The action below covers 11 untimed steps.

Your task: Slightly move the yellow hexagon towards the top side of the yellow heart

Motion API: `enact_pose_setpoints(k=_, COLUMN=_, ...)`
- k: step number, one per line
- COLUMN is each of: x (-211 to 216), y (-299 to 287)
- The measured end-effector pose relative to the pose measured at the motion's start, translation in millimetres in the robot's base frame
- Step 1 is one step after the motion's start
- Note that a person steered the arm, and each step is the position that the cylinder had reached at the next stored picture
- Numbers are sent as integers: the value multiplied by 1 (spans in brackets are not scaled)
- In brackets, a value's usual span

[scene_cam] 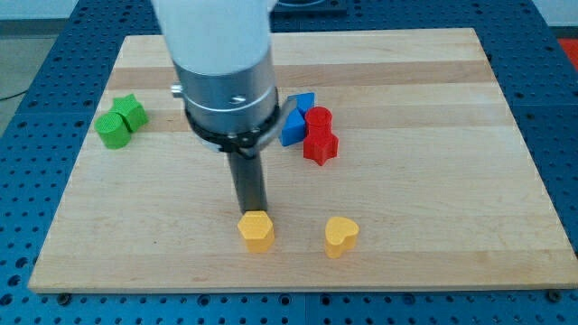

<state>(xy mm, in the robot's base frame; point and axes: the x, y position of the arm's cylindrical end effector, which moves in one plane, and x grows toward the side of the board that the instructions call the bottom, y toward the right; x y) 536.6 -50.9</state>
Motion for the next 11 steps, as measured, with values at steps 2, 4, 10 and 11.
enact_pose_setpoints(k=2, x=0, y=-34)
enact_pose_setpoints(k=4, x=9, y=-94)
enact_pose_setpoints(k=10, x=52, y=-34)
enact_pose_setpoints(k=11, x=47, y=-24)
